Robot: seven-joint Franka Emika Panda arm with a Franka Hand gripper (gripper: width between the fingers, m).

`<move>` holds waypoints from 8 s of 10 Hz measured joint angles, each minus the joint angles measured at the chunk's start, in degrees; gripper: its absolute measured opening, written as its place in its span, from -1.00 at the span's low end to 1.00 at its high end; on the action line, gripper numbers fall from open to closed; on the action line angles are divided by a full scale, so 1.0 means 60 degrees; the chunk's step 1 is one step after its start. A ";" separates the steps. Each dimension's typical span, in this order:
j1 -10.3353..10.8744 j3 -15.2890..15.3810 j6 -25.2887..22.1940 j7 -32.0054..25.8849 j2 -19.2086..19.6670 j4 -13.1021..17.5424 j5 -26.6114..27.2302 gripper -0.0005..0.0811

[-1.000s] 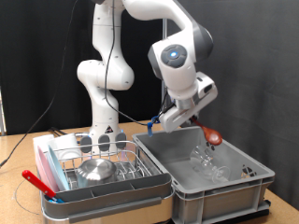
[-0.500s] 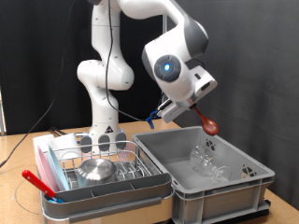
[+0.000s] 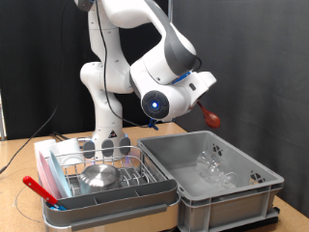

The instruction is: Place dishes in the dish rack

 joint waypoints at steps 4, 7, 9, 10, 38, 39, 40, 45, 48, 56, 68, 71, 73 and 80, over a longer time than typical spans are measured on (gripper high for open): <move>0.0045 -0.0054 -0.0338 0.3873 0.0273 0.0007 0.1096 -0.77; -0.0036 -0.0086 -0.0568 0.4904 0.0447 0.0026 0.1979 -0.77; 0.0059 -0.0084 -0.0217 0.5179 0.0452 0.0205 0.0917 -0.77; 0.0087 -0.0095 -0.0032 0.5710 0.0483 0.0423 0.0772 -0.77; -0.0373 -0.2657 0.1486 0.9474 0.3553 0.4969 0.1059 -0.77; -0.0371 -0.2752 0.1486 0.9516 0.3651 0.5024 0.0962 -0.77; -0.0364 -0.2823 0.1494 0.9516 0.3811 0.5103 0.0845 -0.77; -0.0221 -0.2991 0.1797 0.9513 0.4607 0.5468 0.0273 -0.77; -0.0142 -0.3003 0.1974 0.9499 0.5006 0.5669 0.0060 -0.77; 0.0116 -0.3106 0.2290 0.9561 0.5835 0.6032 -0.0259 -0.77; 0.0556 -0.3242 0.2742 0.9707 0.6233 0.6164 -0.0335 0.33; 0.0593 -0.3242 0.2792 0.9707 0.6238 0.6164 -0.0335 0.96; 0.0608 -0.3240 0.2817 0.9707 0.6240 0.6167 -0.0333 0.98; 0.0821 -0.2490 0.1410 0.9586 0.6191 0.6901 -0.0324 0.98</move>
